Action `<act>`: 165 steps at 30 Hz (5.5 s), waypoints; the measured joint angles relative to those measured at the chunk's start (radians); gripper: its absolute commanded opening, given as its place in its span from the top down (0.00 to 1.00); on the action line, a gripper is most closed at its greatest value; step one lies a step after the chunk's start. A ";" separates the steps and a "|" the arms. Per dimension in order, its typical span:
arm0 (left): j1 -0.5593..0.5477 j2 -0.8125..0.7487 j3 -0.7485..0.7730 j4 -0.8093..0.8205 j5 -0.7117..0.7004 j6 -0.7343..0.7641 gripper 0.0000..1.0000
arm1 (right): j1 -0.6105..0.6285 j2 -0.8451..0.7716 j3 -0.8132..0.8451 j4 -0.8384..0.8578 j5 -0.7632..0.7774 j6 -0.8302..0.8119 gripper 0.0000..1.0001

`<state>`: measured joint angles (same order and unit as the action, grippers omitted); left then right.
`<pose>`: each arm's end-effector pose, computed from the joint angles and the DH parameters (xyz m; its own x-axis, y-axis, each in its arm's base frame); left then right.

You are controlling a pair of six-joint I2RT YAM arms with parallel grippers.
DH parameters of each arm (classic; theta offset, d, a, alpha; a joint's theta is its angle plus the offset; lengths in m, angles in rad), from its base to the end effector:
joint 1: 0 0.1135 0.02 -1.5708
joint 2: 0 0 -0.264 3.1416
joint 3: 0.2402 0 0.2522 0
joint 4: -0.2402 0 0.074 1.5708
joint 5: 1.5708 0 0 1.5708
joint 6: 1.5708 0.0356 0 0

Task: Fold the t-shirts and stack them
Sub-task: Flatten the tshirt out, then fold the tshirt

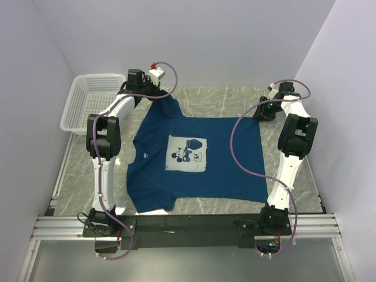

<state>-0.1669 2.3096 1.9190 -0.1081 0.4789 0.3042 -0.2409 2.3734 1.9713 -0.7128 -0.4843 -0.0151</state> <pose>0.5296 -0.1059 0.2204 -0.2863 0.3178 -0.9039 0.6627 0.7470 0.0528 0.4946 -0.1044 0.1616 -0.8720 0.2005 -0.4465 -0.0011 0.9115 0.4113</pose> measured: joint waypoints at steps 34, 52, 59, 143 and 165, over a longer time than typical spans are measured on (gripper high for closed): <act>0.013 -0.224 -0.180 0.054 -0.016 -0.030 1.00 | -0.008 -0.498 -0.418 0.158 -0.068 -0.154 1.00; 0.028 -0.918 -0.467 0.184 -0.085 -0.135 0.99 | -0.070 -1.089 -0.416 0.111 -0.203 -0.269 1.00; 0.028 -1.111 -0.376 0.291 -0.168 -0.256 0.99 | -0.132 -1.196 -0.125 0.098 -0.226 -0.192 1.00; 0.053 -0.209 -0.390 0.603 -0.135 -0.551 0.99 | -0.021 -0.306 -0.433 0.480 -0.142 0.073 1.00; 0.072 -0.503 -0.737 0.652 -0.020 -0.534 0.99 | -0.051 -0.314 -0.492 0.488 -0.167 0.077 1.00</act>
<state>-0.0948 1.8065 1.1820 0.5434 0.4591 -0.2298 -0.2924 2.0594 1.4796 -0.2245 -0.6518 0.0624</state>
